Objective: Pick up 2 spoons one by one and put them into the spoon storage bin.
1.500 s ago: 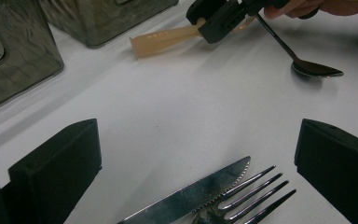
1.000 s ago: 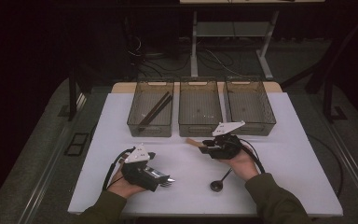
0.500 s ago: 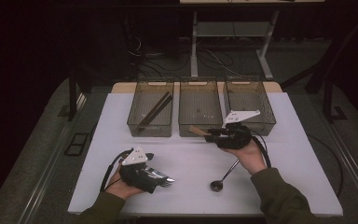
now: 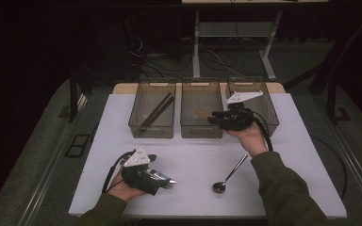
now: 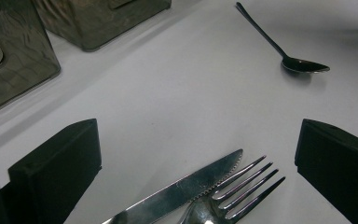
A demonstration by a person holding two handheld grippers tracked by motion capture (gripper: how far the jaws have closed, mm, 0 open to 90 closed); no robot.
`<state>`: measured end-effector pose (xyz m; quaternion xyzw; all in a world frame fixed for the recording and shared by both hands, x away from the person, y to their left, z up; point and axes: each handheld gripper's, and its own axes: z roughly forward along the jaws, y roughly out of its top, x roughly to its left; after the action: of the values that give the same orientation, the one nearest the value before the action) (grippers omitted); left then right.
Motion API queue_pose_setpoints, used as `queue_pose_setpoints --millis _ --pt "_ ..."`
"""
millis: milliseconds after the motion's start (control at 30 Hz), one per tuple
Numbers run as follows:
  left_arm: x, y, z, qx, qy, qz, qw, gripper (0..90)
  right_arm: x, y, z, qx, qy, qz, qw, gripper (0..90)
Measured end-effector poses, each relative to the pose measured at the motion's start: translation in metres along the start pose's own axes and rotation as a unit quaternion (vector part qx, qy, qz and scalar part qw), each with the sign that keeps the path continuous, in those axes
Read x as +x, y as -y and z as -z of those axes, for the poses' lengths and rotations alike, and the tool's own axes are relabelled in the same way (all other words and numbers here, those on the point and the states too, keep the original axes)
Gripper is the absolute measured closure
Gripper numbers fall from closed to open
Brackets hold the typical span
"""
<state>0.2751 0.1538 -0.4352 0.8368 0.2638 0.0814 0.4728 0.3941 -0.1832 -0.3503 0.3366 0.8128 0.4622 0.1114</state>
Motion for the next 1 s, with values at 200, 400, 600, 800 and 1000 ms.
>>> queue_pose_setpoints --millis 200,400,600,800,1000 --pt "-0.001 0.0 0.0 -0.001 0.002 0.0 1.0 0.0 -0.008 -0.017 -0.013 0.004 0.011 -0.011 0.9999 66.7" --pt "0.0 0.0 0.001 -0.003 0.001 0.001 1.0 0.0 -0.017 -0.029 -0.029 0.011 0.016 -0.024 0.9995 66.6" --pt "-0.001 0.0 0.0 -0.003 0.001 -0.004 1.0 0.0 -0.027 -0.037 -0.048 0.035 0.032 -0.033 0.9983 66.5" --pt "-0.001 0.0 0.0 -0.001 0.004 -0.006 1.0 0.0 -0.036 -0.039 -0.065 0.056 0.039 -0.048 0.9965 66.5" --pt "-0.001 0.0 0.0 -0.003 0.005 -0.002 1.0 0.0 -0.042 -0.037 -0.076 0.08 0.044 -0.056 0.9943 66.4"
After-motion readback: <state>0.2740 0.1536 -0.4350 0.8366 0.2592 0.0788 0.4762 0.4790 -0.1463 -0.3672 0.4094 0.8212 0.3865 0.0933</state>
